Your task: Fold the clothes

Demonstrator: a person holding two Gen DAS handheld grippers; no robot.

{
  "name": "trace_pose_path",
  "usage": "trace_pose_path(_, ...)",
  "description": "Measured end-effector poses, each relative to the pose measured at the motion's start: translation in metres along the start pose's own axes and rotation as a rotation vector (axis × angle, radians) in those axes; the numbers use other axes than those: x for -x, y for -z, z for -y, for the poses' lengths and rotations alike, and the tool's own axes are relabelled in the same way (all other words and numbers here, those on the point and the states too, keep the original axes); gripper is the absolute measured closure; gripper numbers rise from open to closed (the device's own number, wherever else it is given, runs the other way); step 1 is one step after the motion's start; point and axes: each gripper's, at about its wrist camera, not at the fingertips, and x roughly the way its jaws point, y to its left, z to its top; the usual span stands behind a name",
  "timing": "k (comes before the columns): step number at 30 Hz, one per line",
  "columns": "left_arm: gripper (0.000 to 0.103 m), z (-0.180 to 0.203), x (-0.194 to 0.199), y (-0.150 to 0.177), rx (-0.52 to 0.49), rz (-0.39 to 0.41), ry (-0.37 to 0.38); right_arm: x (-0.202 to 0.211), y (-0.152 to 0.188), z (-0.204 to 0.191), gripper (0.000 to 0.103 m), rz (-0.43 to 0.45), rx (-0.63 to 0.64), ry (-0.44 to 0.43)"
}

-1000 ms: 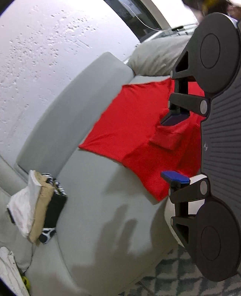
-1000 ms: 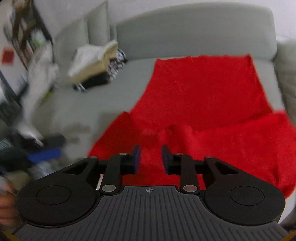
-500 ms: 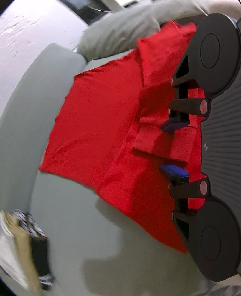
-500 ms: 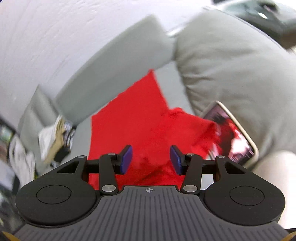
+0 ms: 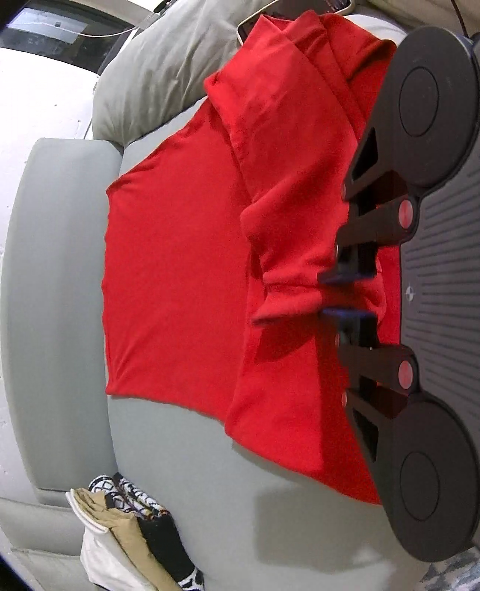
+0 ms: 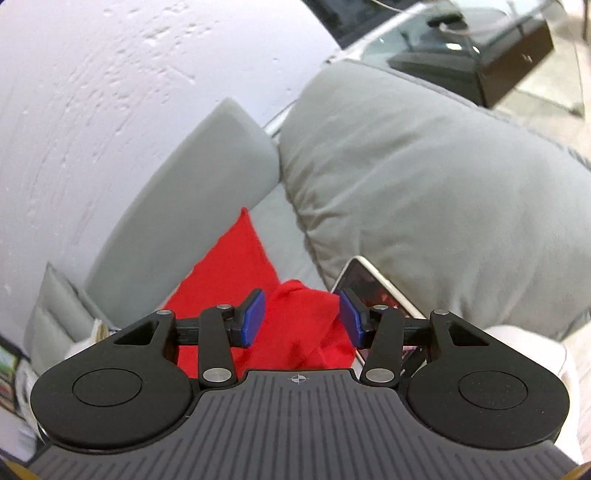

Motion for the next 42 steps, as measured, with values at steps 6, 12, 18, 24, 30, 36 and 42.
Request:
trace_pose_path(6, 0.098, -0.013, 0.018, -0.003, 0.112, 0.057, 0.040, -0.016, 0.003, 0.008, 0.051, -0.042, -0.019, 0.008)
trace_pose_path(12, 0.098, -0.024, 0.027, -0.002, 0.216, 0.075, 0.075, -0.069, 0.011, 0.009, 0.056, -0.180, -0.063, -0.014)
trace_pose_path(18, 0.098, -0.035, 0.036, -0.004, 0.338, 0.092, 0.135, -0.125, 0.015, 0.010, 0.056, -0.243, -0.103, 0.084)
trace_pose_path(24, 0.098, -0.053, 0.040, -0.005, 0.511, 0.088, 0.241, -0.152, 0.022, 0.015, 0.081, -0.180, -0.169, 0.126)
trace_pose_path(30, 0.098, -0.068, 0.049, -0.008, 0.586, 0.112, 0.260, -0.112, 0.022, 0.002, 0.103, -0.027, -0.153, 0.032)
trace_pose_path(36, 0.098, -0.063, 0.040, 0.005, 0.503, 0.055, 0.200, -0.098, 0.035, 0.009, 0.103, -0.146, -0.132, 0.115)
trace_pose_path(42, 0.098, -0.065, 0.076, 0.018, 0.424, 0.301, 0.212, -0.100, 0.039, 0.010, 0.103, -0.152, -0.135, 0.093)
